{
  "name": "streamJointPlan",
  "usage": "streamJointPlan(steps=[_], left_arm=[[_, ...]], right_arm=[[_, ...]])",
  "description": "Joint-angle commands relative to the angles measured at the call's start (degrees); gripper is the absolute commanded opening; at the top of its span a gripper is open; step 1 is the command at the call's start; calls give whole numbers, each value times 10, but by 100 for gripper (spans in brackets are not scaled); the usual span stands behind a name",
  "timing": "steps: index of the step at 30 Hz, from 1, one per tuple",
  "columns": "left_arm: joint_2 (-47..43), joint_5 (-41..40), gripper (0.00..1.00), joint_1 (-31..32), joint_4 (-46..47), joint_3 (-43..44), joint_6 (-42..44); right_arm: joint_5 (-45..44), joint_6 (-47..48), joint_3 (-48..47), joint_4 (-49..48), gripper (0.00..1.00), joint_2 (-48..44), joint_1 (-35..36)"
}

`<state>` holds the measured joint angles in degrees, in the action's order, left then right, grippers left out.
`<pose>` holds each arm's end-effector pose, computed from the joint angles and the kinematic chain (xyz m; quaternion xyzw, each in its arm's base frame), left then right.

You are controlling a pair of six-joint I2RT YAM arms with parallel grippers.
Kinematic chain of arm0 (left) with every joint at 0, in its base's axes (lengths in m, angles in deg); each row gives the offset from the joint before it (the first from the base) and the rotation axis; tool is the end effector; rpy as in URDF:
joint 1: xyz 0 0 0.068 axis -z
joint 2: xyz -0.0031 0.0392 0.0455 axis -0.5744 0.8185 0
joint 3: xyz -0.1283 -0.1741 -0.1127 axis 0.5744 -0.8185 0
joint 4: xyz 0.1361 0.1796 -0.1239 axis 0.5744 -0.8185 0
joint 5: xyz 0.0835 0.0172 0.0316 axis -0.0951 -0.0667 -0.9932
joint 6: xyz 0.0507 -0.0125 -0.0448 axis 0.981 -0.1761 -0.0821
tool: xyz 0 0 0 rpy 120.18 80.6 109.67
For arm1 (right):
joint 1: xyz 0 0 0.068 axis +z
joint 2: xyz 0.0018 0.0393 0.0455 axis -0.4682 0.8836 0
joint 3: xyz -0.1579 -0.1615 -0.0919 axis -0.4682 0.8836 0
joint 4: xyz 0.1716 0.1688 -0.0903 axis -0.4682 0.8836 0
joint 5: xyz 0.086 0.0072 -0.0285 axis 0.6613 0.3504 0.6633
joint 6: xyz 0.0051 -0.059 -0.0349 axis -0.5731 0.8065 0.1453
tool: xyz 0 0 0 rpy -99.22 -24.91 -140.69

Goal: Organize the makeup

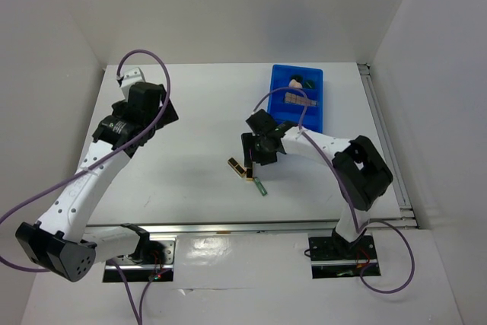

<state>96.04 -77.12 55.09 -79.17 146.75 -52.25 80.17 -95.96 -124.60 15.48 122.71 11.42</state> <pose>0.2547 -0.0614 0.3471 -0.2688 0.8195 -0.0064 0.5061 0.2723 0.2249 0.1471 -0.0931 0.9658 0.1447 0.1938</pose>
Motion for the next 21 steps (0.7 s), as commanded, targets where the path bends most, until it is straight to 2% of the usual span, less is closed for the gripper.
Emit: streamJointPlan(steps=[1, 9, 12, 14, 18, 21], left_arm=[[3, 6, 99, -3, 24, 6, 10], [3, 6, 99, -3, 24, 6, 10], [3, 6, 99, -3, 24, 1, 10], [3, 6, 99, -3, 24, 1, 10], [3, 6, 99, -3, 24, 1, 10], [3, 6, 99, -3, 24, 1, 10]], right_arm=[[7, -10, -20, -12, 66, 15, 0], [-6, -10, -25, -23, 53, 44, 0], [-11, -10, -25, -29, 53, 50, 0], [-29, -4, -30, -29, 53, 55, 6], [-99, -4, -56, 16, 45, 78, 24], [-128, -4, -62, 30, 44, 84, 30]])
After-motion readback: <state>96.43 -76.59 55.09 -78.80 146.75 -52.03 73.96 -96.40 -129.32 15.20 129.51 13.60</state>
